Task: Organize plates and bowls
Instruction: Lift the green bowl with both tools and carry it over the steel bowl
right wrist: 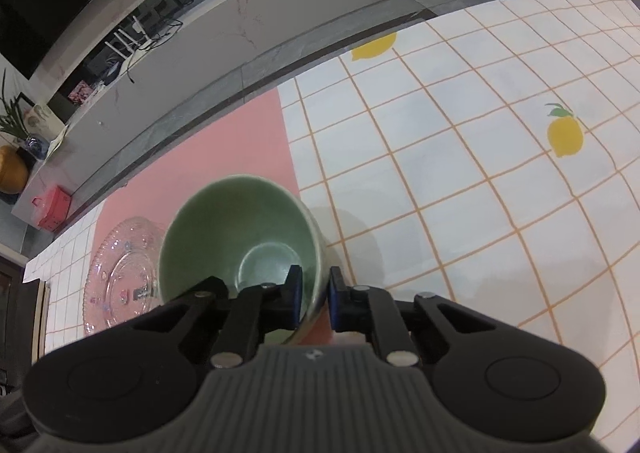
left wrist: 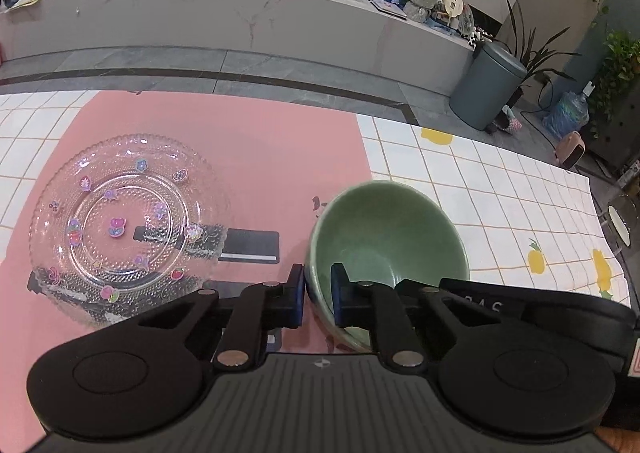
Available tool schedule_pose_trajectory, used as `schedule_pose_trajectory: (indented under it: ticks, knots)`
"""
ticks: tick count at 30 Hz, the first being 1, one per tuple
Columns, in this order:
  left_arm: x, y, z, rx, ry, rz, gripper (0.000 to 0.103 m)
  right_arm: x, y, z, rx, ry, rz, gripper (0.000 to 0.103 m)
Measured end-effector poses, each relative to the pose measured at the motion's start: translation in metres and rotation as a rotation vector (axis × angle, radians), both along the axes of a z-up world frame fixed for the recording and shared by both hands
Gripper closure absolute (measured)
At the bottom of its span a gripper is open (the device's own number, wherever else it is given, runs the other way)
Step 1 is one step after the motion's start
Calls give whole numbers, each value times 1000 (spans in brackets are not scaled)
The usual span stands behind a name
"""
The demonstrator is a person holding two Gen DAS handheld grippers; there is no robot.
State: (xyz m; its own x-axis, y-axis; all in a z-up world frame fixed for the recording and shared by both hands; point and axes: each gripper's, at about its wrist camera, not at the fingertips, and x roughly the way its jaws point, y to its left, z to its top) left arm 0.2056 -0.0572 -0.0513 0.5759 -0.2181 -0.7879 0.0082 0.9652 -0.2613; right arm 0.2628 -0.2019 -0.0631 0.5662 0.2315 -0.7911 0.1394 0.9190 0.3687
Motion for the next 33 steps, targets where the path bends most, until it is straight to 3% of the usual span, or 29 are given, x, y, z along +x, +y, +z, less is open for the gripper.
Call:
schedule_pose_trajectory:
  ticks: [5, 16, 25, 33]
  knots:
    - [-1, 2, 1, -5, 56, 11, 89, -3, 0, 5, 7, 14, -10, 93]
    - [-19, 4, 29, 9, 57, 25, 89, -26, 0, 33, 45, 3, -4, 93]
    - [-55, -4, 73, 51, 0, 28, 89, -66, -1, 70, 57, -24, 5, 94]
    - [-96, 3, 98, 42, -20, 62, 88, -111, -7, 97, 139, -30, 37, 94]
